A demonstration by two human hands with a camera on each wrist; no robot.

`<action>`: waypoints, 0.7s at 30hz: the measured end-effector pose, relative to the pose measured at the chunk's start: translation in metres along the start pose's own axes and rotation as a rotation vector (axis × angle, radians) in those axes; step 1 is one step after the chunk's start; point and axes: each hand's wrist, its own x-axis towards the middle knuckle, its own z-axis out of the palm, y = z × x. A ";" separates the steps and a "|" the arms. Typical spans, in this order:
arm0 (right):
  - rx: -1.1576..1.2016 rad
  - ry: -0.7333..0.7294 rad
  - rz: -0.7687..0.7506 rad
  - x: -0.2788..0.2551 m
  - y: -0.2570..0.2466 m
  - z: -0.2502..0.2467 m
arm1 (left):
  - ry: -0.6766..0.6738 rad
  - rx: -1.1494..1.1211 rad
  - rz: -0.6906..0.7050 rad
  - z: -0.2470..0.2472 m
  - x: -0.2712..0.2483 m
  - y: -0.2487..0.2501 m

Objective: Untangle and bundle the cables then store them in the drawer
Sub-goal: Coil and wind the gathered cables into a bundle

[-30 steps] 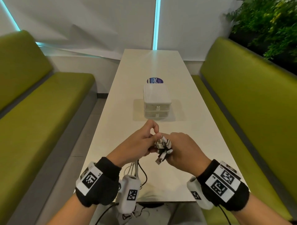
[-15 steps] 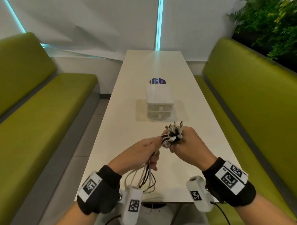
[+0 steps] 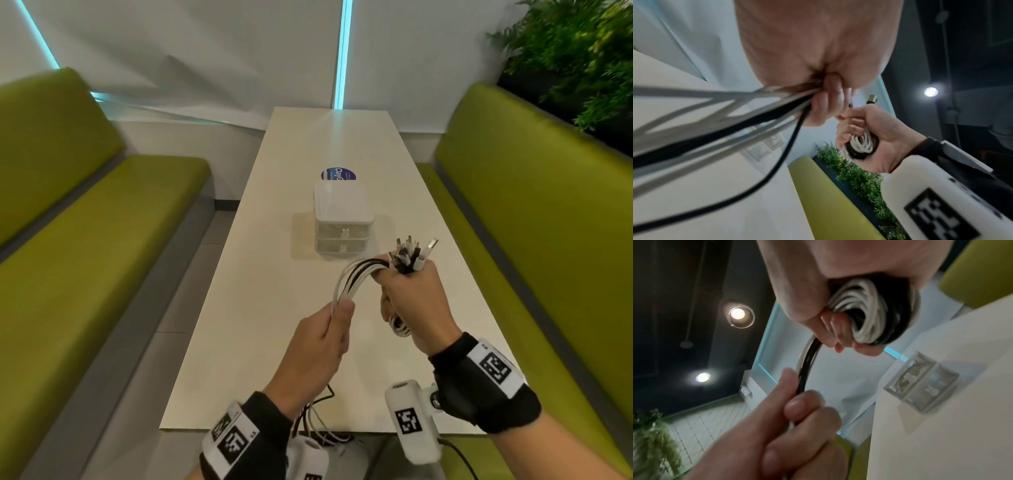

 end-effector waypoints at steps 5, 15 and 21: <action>0.094 -0.083 0.098 -0.010 0.006 0.003 | 0.043 0.289 0.092 0.011 0.003 0.003; 0.189 -0.031 0.035 -0.016 0.019 0.001 | -0.196 0.606 0.093 0.017 0.012 0.022; 0.408 -0.018 0.035 -0.016 0.015 -0.001 | -0.143 0.604 0.050 0.022 0.014 0.023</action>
